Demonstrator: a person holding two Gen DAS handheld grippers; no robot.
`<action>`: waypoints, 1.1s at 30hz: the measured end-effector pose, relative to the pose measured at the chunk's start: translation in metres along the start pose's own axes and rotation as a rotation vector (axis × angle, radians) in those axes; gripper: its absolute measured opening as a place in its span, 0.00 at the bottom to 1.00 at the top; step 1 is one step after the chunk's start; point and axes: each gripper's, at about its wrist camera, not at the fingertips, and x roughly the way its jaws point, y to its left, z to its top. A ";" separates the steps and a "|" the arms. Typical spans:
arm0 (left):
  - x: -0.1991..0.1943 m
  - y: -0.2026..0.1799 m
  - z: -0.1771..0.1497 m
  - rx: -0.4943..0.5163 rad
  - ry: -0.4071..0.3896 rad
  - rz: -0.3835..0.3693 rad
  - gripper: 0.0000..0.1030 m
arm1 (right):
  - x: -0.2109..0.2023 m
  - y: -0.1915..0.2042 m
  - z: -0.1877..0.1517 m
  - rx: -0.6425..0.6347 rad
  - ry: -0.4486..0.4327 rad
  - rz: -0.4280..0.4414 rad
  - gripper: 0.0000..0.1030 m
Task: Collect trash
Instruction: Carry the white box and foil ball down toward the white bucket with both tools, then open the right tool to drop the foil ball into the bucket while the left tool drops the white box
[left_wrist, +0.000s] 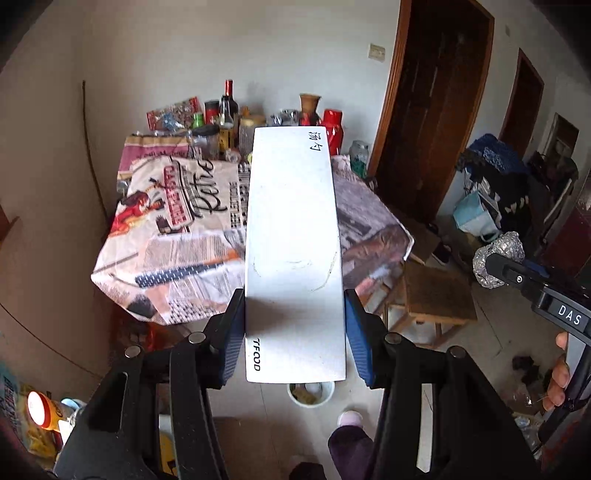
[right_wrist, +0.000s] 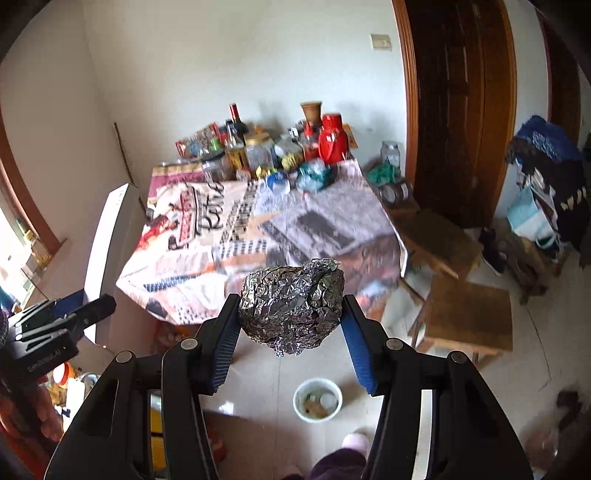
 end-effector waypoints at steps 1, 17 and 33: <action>0.004 -0.002 -0.005 -0.002 0.015 -0.007 0.49 | 0.000 0.000 -0.005 0.003 0.008 -0.001 0.49; 0.159 -0.041 -0.117 -0.076 0.326 -0.039 0.49 | 0.121 -0.048 -0.087 -0.028 0.285 0.029 0.49; 0.336 -0.020 -0.271 -0.181 0.564 0.034 0.49 | 0.311 -0.067 -0.198 -0.110 0.488 0.109 0.49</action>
